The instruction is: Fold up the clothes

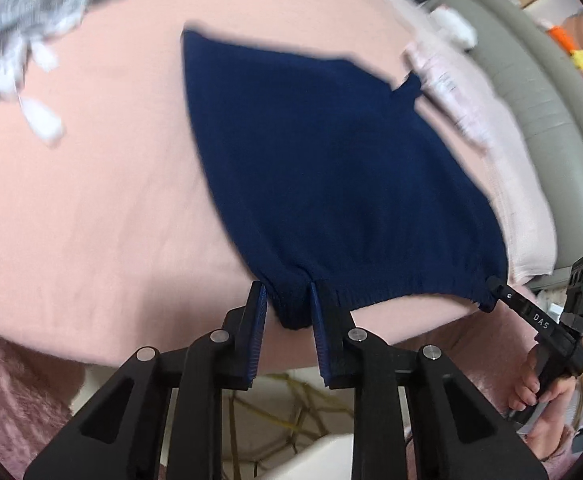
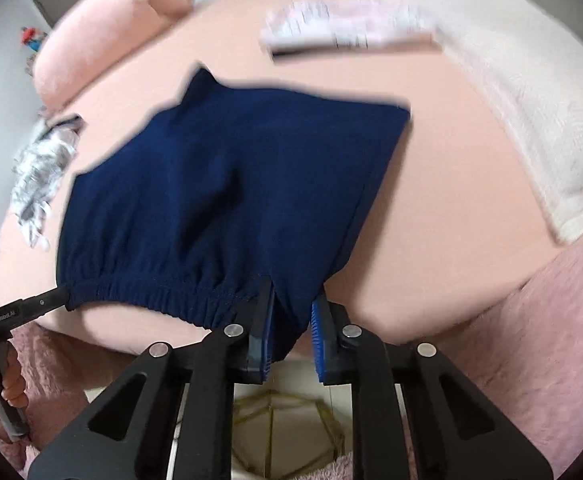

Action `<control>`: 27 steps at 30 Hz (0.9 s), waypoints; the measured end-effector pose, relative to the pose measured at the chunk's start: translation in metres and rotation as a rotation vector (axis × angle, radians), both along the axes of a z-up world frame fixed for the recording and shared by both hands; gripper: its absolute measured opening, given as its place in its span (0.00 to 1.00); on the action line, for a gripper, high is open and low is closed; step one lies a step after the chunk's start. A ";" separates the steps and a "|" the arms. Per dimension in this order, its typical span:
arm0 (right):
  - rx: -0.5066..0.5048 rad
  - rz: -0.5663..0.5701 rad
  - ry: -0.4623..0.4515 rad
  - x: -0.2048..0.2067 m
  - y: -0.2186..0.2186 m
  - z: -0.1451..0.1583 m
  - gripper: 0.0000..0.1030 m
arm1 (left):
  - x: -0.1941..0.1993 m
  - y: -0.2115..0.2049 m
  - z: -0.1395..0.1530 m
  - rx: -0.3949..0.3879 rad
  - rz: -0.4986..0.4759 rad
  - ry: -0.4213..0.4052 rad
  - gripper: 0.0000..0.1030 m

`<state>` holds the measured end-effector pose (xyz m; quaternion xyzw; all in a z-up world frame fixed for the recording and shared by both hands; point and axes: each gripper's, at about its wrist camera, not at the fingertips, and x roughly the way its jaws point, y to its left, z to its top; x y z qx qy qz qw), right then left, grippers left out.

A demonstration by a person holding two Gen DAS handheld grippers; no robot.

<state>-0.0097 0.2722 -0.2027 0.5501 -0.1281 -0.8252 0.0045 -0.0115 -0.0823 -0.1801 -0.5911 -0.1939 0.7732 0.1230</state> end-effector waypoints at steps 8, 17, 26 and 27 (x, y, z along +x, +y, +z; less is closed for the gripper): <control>0.073 -0.070 0.158 0.007 -0.002 0.033 0.30 | 0.005 -0.018 0.038 -0.039 0.033 0.113 0.43; 0.150 0.105 0.121 -0.031 -0.038 0.011 0.32 | -0.042 0.055 0.024 -0.122 -0.179 0.170 0.43; 0.106 -0.043 0.113 -0.026 -0.002 0.010 0.29 | -0.040 0.024 0.033 -0.230 -0.088 0.214 0.42; 0.108 -0.017 0.148 -0.027 -0.009 0.015 0.30 | -0.041 0.023 0.035 -0.183 -0.088 0.221 0.42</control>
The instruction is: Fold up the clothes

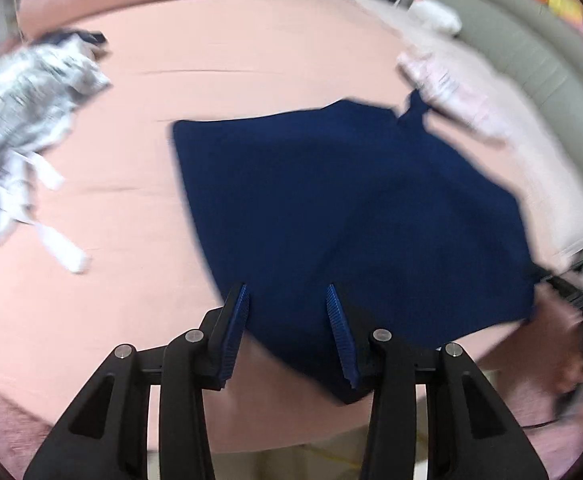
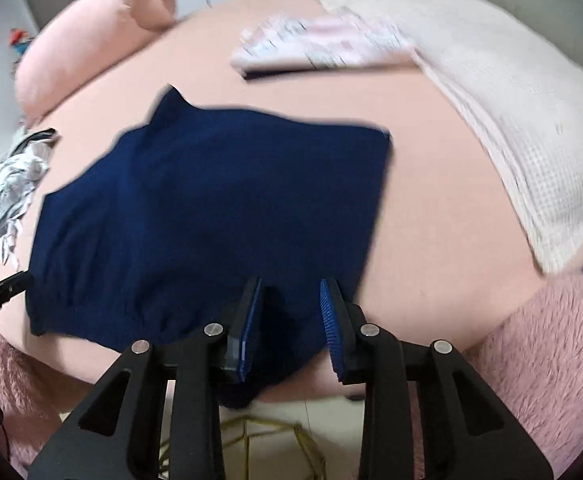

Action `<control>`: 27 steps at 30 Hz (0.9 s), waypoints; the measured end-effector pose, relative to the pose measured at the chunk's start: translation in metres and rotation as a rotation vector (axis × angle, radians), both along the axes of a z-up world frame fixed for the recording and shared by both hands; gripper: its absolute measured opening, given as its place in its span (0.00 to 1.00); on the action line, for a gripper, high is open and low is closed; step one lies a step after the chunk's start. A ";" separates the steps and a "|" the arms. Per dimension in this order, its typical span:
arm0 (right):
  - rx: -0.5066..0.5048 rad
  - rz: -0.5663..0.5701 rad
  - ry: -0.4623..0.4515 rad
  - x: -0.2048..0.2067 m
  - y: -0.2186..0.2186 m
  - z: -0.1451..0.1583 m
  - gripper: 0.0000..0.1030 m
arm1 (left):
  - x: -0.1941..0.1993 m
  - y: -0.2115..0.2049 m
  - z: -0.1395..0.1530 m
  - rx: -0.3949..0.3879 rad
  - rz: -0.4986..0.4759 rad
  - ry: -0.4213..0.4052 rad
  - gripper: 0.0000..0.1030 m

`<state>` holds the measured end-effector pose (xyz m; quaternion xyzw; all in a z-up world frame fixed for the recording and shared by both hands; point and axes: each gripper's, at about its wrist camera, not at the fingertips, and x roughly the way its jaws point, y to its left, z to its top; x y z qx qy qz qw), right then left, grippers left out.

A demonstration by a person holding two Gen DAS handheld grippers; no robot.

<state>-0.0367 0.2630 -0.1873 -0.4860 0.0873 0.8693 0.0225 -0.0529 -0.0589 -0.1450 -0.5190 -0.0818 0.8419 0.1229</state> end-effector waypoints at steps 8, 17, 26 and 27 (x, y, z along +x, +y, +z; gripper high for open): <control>0.112 0.052 -0.079 -0.012 -0.022 -0.013 0.28 | -0.016 0.008 -0.022 -0.062 0.010 -0.053 0.41; -0.077 -0.067 -0.107 0.007 0.024 -0.011 0.35 | -0.010 0.002 -0.016 -0.039 0.025 -0.014 0.44; -0.365 -0.042 -0.124 0.014 0.029 -0.001 0.52 | 0.005 0.025 0.009 0.031 -0.074 0.093 0.49; -0.389 -0.050 -0.138 0.017 0.027 -0.005 0.52 | 0.003 0.025 0.006 0.029 -0.077 0.084 0.49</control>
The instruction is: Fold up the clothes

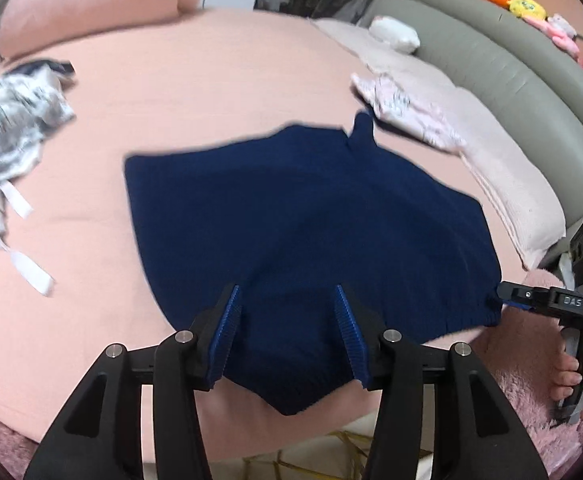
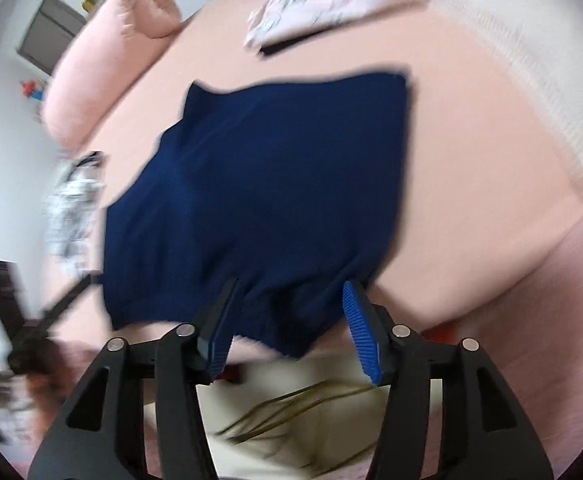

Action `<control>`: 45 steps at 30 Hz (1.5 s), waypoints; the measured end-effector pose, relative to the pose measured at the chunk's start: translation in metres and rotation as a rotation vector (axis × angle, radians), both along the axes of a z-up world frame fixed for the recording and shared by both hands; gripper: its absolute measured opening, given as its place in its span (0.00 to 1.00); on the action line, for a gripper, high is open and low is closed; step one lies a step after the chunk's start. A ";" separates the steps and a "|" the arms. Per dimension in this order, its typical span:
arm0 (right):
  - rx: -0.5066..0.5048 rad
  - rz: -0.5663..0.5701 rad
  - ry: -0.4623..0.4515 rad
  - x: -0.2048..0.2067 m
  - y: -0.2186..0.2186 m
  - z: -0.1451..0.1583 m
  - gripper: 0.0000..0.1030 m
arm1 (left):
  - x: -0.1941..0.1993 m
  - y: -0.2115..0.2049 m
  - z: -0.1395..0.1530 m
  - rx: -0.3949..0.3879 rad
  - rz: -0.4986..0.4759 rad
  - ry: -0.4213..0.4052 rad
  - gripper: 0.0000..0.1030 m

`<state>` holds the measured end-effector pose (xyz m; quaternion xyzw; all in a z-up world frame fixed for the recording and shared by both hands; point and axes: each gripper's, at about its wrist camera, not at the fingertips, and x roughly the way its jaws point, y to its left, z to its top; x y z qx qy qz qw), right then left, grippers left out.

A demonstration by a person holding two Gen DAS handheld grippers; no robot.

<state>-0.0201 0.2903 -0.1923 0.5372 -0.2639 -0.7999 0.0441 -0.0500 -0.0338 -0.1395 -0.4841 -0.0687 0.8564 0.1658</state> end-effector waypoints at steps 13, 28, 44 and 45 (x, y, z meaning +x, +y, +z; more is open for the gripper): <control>0.002 0.018 0.037 0.002 0.013 -0.003 0.11 | 0.005 -0.018 -0.020 0.077 0.026 -0.071 0.49; 0.147 0.586 0.103 -0.076 -0.208 0.019 0.13 | 0.004 -0.058 -0.020 0.240 0.115 -0.095 0.49; 0.256 0.488 0.206 -0.001 -0.155 0.054 0.36 | -0.007 -0.060 -0.044 0.611 0.106 -0.179 0.49; 0.263 0.493 0.174 0.004 -0.152 0.046 0.36 | -0.009 -0.058 -0.046 0.641 0.097 -0.189 0.49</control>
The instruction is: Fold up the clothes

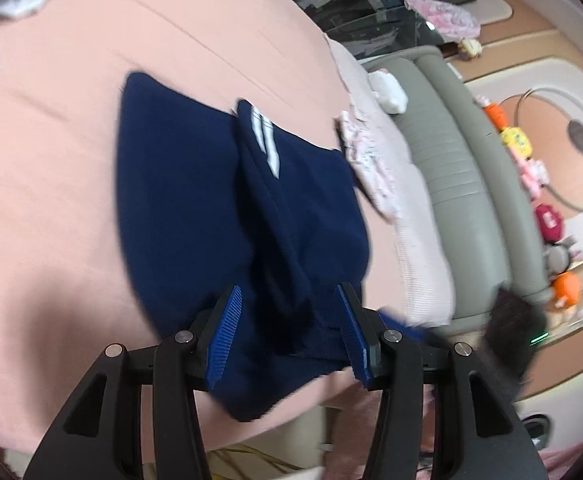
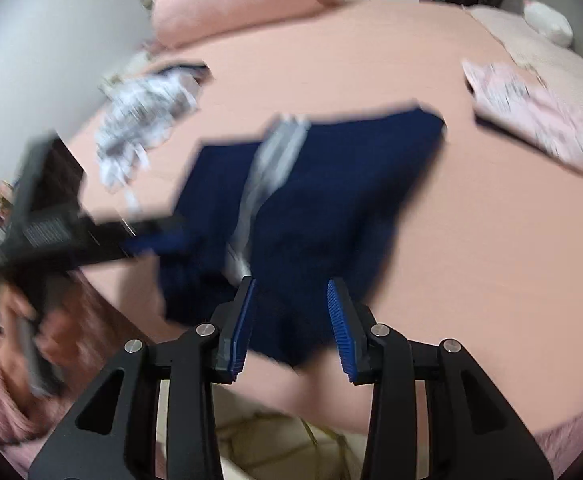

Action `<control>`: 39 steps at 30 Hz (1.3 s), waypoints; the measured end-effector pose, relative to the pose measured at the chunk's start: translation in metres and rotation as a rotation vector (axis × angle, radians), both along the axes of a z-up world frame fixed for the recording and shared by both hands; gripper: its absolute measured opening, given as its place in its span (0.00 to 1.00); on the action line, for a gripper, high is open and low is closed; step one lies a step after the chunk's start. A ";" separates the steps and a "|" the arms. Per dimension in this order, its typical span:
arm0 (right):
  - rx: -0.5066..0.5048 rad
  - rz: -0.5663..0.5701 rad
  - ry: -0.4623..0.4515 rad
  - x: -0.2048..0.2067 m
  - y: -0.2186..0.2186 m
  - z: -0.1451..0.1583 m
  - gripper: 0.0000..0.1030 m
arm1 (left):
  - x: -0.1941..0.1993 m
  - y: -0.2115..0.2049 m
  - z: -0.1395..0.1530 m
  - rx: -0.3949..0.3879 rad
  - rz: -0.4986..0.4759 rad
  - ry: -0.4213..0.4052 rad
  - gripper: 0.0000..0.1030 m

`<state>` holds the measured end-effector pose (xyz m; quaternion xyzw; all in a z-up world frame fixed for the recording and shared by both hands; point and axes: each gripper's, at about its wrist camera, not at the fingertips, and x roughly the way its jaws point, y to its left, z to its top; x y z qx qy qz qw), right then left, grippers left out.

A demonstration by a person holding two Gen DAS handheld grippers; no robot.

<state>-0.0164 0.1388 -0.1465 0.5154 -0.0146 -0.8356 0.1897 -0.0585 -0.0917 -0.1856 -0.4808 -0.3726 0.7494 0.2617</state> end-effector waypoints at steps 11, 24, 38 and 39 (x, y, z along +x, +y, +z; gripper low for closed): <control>0.155 0.006 0.046 0.007 -0.015 -0.015 0.38 | -0.006 0.046 -0.006 -0.229 -0.034 -0.017 0.33; 0.170 0.027 0.105 0.010 -0.023 -0.015 0.42 | -0.006 0.047 -0.013 -0.137 -0.063 -0.060 0.40; 0.136 0.042 0.087 0.010 -0.018 -0.017 0.42 | -0.016 0.033 -0.033 0.104 -0.012 -0.131 0.44; 0.136 0.042 0.089 0.010 -0.018 -0.017 0.42 | -0.015 0.037 -0.032 0.052 -0.021 -0.125 0.31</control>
